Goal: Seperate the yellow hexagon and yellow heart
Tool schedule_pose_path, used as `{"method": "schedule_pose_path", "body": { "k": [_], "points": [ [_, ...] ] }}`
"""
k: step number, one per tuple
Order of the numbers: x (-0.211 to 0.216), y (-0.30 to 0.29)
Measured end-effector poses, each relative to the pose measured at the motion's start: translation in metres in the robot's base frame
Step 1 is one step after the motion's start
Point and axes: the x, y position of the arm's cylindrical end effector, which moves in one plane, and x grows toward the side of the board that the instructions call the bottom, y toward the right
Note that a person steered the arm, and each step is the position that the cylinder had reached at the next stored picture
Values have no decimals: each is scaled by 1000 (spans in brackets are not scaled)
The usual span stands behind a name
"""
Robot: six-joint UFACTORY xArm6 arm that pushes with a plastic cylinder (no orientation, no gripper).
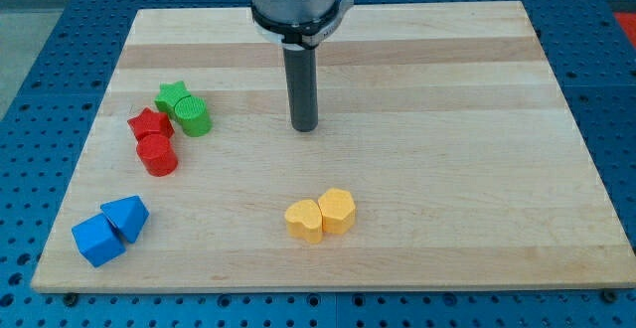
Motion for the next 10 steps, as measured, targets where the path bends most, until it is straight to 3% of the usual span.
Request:
{"method": "schedule_pose_path", "body": {
  "k": [2,6,8,9,10],
  "points": [
    [1,-4],
    [122,-31],
    [144,24],
    [144,-16],
    [174,-4]
  ]
}}
